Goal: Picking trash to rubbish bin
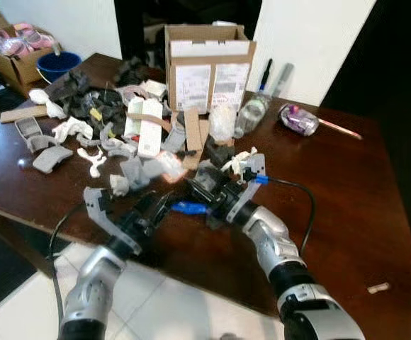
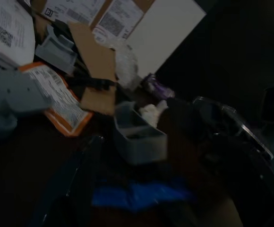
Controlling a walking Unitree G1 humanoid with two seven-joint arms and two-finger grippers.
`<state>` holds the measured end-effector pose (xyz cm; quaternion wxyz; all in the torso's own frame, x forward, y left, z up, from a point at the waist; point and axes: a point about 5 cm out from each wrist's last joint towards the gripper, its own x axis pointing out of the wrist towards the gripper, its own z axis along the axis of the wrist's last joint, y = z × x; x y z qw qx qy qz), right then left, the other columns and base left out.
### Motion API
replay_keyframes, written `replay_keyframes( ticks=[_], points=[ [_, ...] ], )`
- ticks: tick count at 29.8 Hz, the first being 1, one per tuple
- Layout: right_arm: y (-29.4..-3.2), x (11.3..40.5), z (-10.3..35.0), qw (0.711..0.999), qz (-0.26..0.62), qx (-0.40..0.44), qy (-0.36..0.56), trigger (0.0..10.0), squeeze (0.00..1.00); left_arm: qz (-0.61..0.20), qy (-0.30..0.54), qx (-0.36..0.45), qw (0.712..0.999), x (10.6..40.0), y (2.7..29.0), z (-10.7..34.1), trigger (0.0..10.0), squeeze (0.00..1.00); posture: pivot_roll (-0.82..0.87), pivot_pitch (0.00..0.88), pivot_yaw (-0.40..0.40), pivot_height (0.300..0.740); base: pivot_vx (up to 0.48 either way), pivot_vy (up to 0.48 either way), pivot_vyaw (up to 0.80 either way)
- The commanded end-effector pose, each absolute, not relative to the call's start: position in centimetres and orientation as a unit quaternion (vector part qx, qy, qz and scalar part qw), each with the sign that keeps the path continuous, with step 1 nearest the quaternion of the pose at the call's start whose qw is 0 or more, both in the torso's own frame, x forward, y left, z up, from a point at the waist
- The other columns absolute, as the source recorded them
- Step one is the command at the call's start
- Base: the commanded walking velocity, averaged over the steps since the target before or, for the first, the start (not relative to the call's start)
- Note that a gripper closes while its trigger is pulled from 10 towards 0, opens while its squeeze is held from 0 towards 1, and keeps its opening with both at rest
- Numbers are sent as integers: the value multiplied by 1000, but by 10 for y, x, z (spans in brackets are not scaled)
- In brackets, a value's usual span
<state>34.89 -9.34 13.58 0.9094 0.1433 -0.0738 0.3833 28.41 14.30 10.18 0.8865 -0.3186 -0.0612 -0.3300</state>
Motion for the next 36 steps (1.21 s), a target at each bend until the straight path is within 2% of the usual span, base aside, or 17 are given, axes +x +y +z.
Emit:
replay_keyframes(
  ticks=[1,12,13,22,23,24,25,26,28,36],
  points=[
    [-96,351,144,916,374,117,-89,10000,0,-332,-55,-309,890,283,140,101,10000,0,90,119,-42,740,0,0,0],
    [-97,366,178,933,337,50,-114,10000,0,-342,-56,-306,887,281,136,102,10000,0,91,123,-42,740,0,0,0],
    [-96,366,181,929,352,40,-107,10000,1000,-341,-56,-305,887,281,136,102,10000,0,93,124,-45,740,0,0,0],
    [-84,354,191,890,440,-78,-85,10000,1000,-341,-60,-305,887,280,135,103,10000,0,91,125,-49,740,0,0,0],
    [-81,350,187,879,456,-114,-81,10000,1000,-342,-60,-306,887,280,134,103,10000,0,91,125,-49,740,0,0,0],
    [-77,344,181,864,476,-149,-74,10000,0,-343,-63,-306,886,280,134,104,10000,0,88,124,-50,740,0,0,0],
    [-77,344,181,864,476,-149,-74,10000,0,-343,-63,-306,886,280,134,104,10000,0,88,124,-50,740,0,0,0],
    [-71,337,173,844,499,-187,-65,10000,0,-345,-71,-307,884,281,134,107,10000,0,88,125,-51,740,0,0,0],
    [-70,336,172,843,500,-190,-61,10000,0,-345,-74,-308,884,281,135,109,10000,0,88,125,-51,740,0,0,0],
    [-66,345,166,864,456,-210,-35,10000,0,-322,-79,-306,893,282,154,107,10000,0,95,127,-54,740,0,0,0]
  ],
)
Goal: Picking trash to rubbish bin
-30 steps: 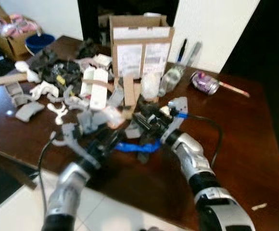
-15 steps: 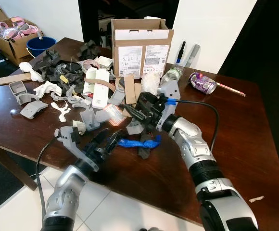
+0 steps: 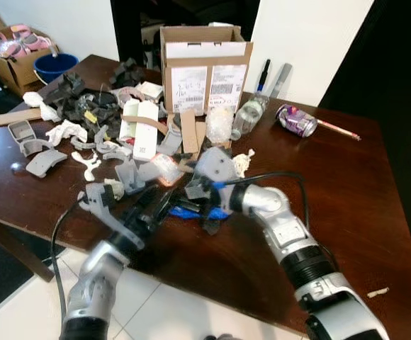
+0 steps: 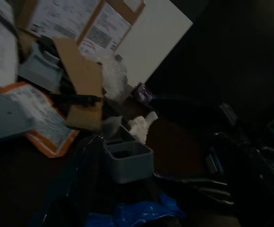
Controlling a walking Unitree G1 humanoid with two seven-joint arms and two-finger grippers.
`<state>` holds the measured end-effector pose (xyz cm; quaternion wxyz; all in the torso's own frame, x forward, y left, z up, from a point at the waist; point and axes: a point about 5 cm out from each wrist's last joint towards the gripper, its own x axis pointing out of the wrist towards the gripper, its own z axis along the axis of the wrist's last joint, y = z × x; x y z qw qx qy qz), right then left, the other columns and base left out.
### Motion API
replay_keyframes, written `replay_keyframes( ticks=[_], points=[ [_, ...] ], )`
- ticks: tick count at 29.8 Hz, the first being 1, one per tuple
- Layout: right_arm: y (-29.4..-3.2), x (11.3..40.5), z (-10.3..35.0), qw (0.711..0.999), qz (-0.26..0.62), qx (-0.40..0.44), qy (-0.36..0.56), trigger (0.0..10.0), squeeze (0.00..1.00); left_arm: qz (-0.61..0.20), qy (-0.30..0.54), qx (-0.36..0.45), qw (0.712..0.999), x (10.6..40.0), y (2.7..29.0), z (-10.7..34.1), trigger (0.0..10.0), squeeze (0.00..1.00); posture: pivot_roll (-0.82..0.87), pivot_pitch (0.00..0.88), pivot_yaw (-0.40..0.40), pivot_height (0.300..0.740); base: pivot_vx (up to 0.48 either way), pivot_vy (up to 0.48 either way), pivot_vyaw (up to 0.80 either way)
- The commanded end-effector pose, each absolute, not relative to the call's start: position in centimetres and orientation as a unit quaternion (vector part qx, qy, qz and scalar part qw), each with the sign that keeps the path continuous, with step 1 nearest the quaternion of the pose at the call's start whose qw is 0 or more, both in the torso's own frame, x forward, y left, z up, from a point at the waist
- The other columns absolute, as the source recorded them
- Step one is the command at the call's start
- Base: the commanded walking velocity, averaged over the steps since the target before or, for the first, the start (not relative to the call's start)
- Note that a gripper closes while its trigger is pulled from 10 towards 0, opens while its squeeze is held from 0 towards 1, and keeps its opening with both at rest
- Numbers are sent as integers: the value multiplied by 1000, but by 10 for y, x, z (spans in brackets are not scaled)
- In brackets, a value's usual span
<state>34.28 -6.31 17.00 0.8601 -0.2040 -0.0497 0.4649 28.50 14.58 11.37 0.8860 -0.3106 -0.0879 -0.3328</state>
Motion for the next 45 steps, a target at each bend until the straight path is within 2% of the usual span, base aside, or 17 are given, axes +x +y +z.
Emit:
replay_keyframes(
  ticks=[1,5,13,22,30,36,45],
  points=[
    [-67,346,166,867,450,-213,-34,10000,0,-322,-79,-305,893,282,154,108,10000,0,95,127,-54,740,0,0,0],
    [-71,352,169,880,419,-220,-36,10000,0,-334,-72,-297,892,274,158,105,10000,0,102,129,-55,740,0,0,0],
    [-79,358,161,889,388,-245,3,10000,0,-323,-56,-293,898,268,167,96,10000,0,110,135,-61,740,0,0,0],
    [-93,358,152,877,404,-256,54,10000,0,-313,-56,-295,901,265,173,95,10000,0,116,135,-64,740,0,0,0],
    [-97,356,158,872,424,-239,44,10000,0,-323,-53,-298,897,267,166,94,10000,0,107,132,-61,740,0,0,0],
    [-96,346,154,842,467,-266,45,10000,0,-334,-49,-301,892,268,159,94,10000,0,103,125,-57,740,0,0,0],
    [-89,344,151,824,474,-306,51,10000,0,-338,-50,-302,890,270,156,95,10000,0,99,119,-60,740,0,0,0]
  ],
)
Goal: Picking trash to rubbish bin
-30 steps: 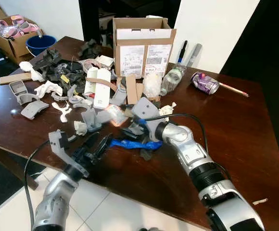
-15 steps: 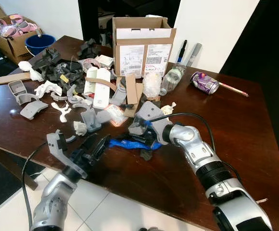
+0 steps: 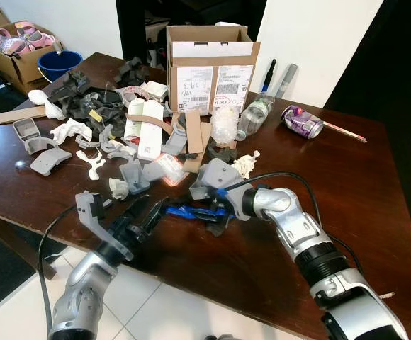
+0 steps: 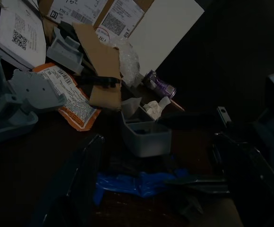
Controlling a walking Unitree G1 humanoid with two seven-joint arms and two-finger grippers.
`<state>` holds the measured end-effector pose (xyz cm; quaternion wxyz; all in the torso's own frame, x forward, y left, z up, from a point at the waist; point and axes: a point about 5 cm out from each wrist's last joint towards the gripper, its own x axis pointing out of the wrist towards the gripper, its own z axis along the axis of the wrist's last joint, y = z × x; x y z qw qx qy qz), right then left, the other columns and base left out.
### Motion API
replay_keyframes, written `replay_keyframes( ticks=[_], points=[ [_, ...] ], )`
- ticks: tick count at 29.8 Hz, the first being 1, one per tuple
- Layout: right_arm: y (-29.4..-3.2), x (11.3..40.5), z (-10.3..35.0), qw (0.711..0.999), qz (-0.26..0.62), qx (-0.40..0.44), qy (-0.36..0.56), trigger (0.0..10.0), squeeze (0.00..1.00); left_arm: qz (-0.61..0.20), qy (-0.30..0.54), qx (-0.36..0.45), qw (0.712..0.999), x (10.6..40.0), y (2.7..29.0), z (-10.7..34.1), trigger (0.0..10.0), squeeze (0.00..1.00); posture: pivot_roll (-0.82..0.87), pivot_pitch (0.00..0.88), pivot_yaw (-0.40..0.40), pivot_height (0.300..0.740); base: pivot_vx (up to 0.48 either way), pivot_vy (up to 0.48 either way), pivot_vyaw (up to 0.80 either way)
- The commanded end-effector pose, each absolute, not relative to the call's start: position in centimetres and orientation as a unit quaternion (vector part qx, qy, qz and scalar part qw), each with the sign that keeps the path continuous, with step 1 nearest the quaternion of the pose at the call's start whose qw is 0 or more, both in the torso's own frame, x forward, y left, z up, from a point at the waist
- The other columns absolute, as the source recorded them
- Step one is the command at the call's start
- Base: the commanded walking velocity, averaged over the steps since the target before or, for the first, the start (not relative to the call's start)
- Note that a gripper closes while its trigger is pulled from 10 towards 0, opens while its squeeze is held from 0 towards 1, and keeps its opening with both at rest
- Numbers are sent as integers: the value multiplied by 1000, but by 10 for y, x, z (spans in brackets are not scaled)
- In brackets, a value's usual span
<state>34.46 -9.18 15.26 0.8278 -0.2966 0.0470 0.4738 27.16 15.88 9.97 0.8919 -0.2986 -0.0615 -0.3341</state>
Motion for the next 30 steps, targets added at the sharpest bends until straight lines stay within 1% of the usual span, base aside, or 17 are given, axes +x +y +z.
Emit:
replay_keyframes(
  ticks=[1,4,7,8,12,15,16,17,18,19,21,24,26,28,30],
  points=[
    [-88,345,150,824,472,-308,53,10000,0,-338,-51,-303,890,270,156,95,10000,0,99,119,-60,740,0,0,0],
    [-87,346,148,830,464,-304,62,10000,0,-339,-54,-302,889,270,156,96,10000,0,99,119,-60,740,0,0,0],
    [-89,350,145,840,443,-300,89,10000,0,-314,-93,-294,898,276,167,110,10000,0,102,123,-67,740,0,0,0],
    [-89,350,145,840,443,-300,89,10000,0,-314,-93,-294,898,276,167,110,10000,0,102,123,-67,740,0,0,0],
    [-95,351,141,842,433,-300,112,10000,0,-301,-117,-285,903,280,182,123,10000,0,104,123,-70,740,0,0,0],
    [-97,352,140,842,431,-302,119,10000,0,-299,-121,-281,904,280,185,126,10000,0,104,123,-70,740,0,0,0],
    [-99,352,140,842,428,-304,124,2392,0,-294,-120,-275,907,280,190,126,10000,0,106,127,-71,740,0,0,0],
    [-99,352,140,842,428,-304,124,2392,0,-294,-120,-275,907,280,190,126,10000,0,106,127,-71,740,0,0,0],
    [-101,351,140,841,429,-302,129,0,0,-279,-103,-254,921,280,196,118,10000,0,102,128,-70,740,0,0,0],
    [-101,351,140,841,429,-302,129,0,0,-279,-103,-254,921,280,196,118,10000,0,102,128,-70,740,0,0,0],
    [-101,350,140,841,432,-300,130,0,0,-266,-85,-238,930,279,201,110,10000,0,101,129,-69,740,0,0,0],
    [-101,349,140,841,432,-299,132,0,0,-269,-67,-233,932,278,203,106,10000,0,101,130,-67,740,0,0,0],
    [-100,349,140,841,431,-299,132,0,0,-277,-59,-233,930,277,201,104,10000,0,101,130,-66,740,0,0,0],
    [-100,349,140,841,431,-299,131,0,0,-306,-27,-219,926,273,196,97,10000,0,102,132,-64,740,0,0,0],
    [-98,349,141,842,432,-298,126,0,0,-342,7,-224,913,266,188,91,10000,0,102,132,-64,740,0,0,0]
  ],
)
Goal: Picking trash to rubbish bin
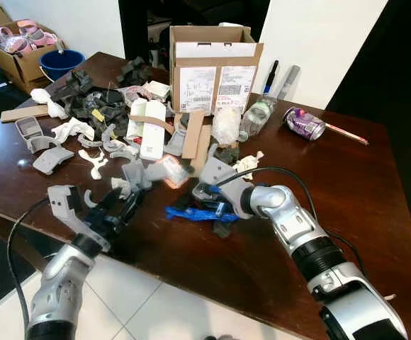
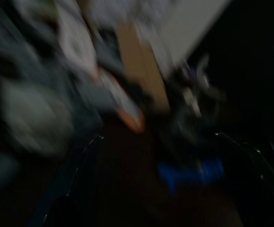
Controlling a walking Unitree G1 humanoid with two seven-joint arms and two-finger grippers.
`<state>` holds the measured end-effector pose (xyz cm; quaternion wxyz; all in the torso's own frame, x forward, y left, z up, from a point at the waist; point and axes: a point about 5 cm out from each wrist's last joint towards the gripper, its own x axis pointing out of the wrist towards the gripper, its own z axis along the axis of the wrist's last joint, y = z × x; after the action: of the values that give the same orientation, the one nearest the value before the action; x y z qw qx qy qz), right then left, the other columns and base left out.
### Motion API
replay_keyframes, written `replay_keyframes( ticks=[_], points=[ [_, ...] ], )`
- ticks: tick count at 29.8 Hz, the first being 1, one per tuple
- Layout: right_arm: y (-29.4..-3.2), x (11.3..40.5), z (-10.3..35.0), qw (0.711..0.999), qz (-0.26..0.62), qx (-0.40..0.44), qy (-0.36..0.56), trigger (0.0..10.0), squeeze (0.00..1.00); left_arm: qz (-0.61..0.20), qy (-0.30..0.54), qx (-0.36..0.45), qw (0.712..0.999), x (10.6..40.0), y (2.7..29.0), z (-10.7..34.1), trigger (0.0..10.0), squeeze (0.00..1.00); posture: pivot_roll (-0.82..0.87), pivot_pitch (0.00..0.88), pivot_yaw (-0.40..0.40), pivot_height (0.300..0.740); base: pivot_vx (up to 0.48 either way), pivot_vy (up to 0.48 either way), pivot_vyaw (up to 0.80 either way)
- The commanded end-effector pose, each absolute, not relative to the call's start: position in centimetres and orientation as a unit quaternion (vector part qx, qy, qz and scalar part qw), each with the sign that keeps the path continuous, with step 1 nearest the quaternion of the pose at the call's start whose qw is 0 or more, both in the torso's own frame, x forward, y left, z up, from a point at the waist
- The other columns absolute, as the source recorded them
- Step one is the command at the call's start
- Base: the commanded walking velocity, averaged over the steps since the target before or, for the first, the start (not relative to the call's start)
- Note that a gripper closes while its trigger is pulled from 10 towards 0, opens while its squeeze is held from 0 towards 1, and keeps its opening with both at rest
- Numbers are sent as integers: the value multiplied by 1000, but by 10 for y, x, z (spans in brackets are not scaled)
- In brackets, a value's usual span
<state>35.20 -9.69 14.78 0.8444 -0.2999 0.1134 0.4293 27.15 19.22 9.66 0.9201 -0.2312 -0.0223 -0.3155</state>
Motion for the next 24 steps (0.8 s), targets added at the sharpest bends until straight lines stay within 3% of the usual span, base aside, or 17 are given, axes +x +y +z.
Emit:
replay_keyframes(
  ticks=[1,14,24],
  points=[
    [-98,349,141,842,432,-297,125,0,0,-350,12,-225,909,265,186,91,10000,0,102,132,-64,740,0,0,0],
    [-88,348,153,850,446,-271,81,0,0,-402,35,-212,890,255,175,86,10000,0,105,131,-61,740,0,0,0],
    [-82,344,184,860,479,-173,4,0,0,-420,41,-214,881,252,171,87,10000,0,104,131,-60,740,0,0,0]
  ],
)
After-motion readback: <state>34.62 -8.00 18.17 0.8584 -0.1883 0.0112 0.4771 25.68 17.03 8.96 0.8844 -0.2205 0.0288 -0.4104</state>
